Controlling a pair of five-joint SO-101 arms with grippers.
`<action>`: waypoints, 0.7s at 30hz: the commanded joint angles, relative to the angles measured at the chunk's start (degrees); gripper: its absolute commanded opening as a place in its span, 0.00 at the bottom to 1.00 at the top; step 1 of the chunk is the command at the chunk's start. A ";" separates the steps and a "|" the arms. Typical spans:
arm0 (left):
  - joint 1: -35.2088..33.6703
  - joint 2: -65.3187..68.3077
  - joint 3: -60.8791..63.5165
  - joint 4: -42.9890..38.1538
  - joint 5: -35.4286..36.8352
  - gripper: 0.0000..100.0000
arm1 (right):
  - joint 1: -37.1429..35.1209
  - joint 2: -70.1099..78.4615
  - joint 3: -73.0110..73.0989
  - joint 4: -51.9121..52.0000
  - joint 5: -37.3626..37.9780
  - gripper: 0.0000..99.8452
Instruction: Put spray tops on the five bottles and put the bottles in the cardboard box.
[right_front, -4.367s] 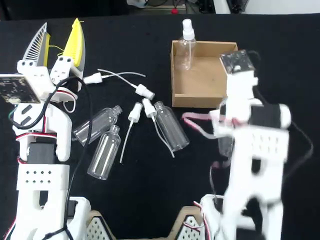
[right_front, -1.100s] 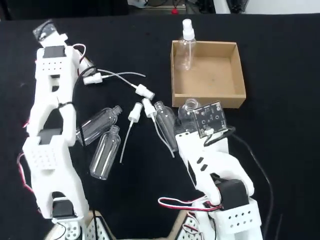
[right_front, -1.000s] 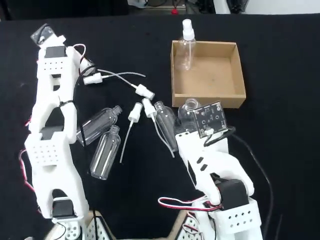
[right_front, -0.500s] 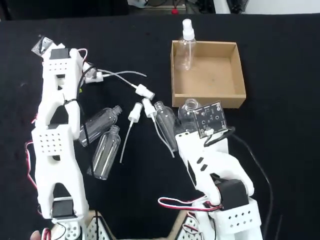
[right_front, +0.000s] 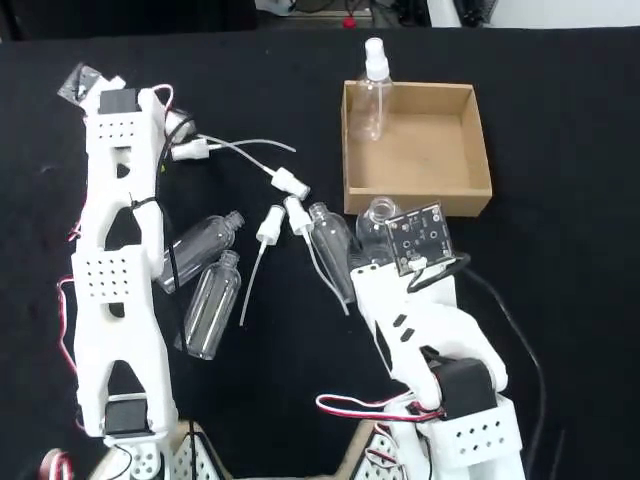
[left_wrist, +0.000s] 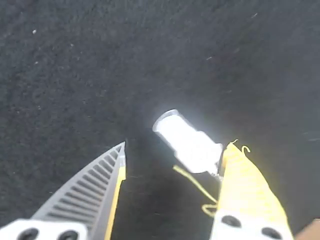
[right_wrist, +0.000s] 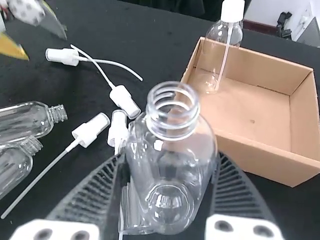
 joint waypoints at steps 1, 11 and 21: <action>0.66 -0.88 -7.78 1.49 1.93 0.30 | -0.35 -0.13 -0.31 -1.41 0.09 0.17; 1.98 1.05 -0.04 -2.90 8.97 0.29 | -0.35 -0.13 0.31 -1.49 0.09 0.17; 2.24 5.63 0.04 -3.08 16.09 0.29 | -0.26 -0.13 0.84 -1.76 0.09 0.18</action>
